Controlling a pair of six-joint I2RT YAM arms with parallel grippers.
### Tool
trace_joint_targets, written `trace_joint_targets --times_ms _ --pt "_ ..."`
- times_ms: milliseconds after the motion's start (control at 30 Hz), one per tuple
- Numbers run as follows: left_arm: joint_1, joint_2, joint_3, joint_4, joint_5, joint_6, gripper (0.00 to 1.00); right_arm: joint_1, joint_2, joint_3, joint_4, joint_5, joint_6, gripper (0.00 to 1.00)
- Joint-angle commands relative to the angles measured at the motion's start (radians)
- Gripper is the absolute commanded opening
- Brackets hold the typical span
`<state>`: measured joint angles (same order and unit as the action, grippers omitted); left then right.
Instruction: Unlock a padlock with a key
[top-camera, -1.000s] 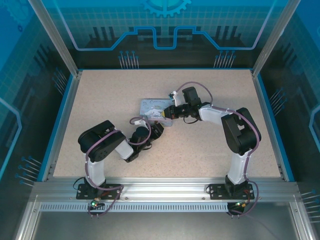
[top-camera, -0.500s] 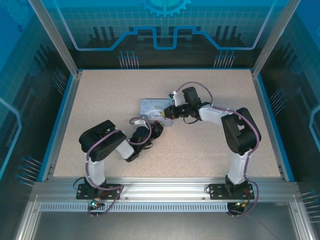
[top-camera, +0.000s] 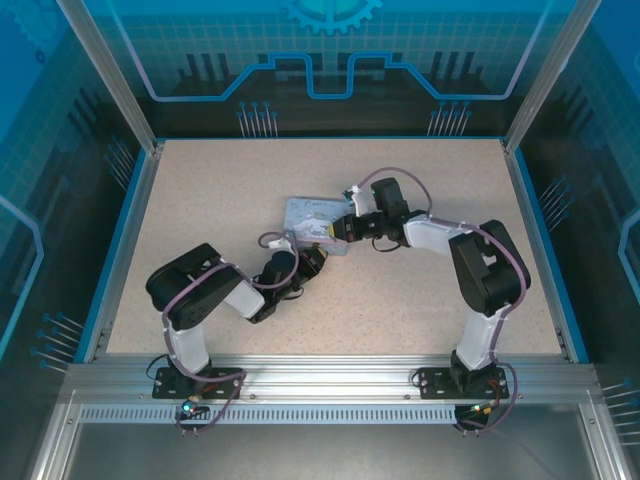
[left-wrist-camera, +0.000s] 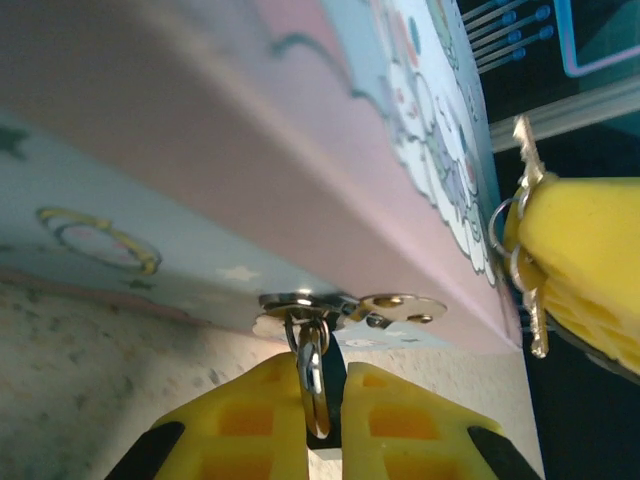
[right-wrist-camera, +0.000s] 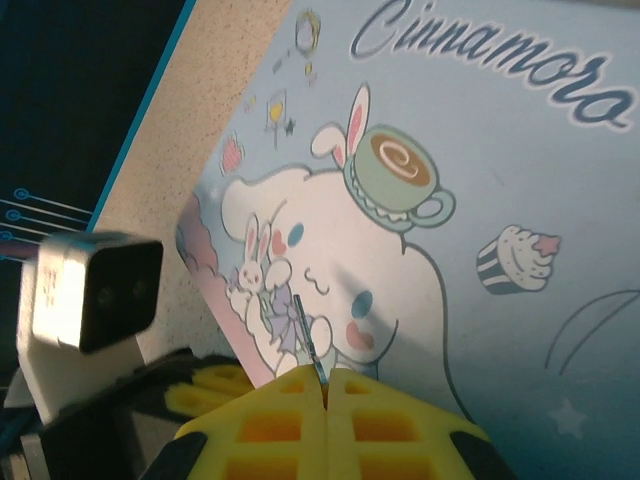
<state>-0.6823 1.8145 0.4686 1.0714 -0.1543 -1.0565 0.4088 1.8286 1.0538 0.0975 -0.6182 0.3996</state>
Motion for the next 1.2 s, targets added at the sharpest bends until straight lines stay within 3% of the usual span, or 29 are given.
trace_joint_targets --times_ms 0,233,500,733,1167 --pt "0.026 -0.110 0.030 -0.079 0.116 0.009 0.00 -0.056 -0.111 -0.067 -0.044 -0.044 -0.023 0.00" --pt "0.083 -0.215 0.067 -0.278 0.284 -0.003 0.00 -0.099 -0.304 -0.258 -0.099 -0.140 -0.087 0.00" --pt "0.109 -0.243 0.093 -0.288 0.371 -0.006 0.00 -0.035 -0.444 -0.459 0.004 -0.201 -0.008 0.00" --pt "0.116 -0.200 0.090 -0.175 0.454 -0.041 0.00 -0.010 -0.372 -0.443 0.101 -0.197 0.055 0.00" --pt "0.115 -0.177 0.058 -0.102 0.460 -0.047 0.00 -0.027 -0.274 -0.381 0.206 -0.212 0.120 0.00"
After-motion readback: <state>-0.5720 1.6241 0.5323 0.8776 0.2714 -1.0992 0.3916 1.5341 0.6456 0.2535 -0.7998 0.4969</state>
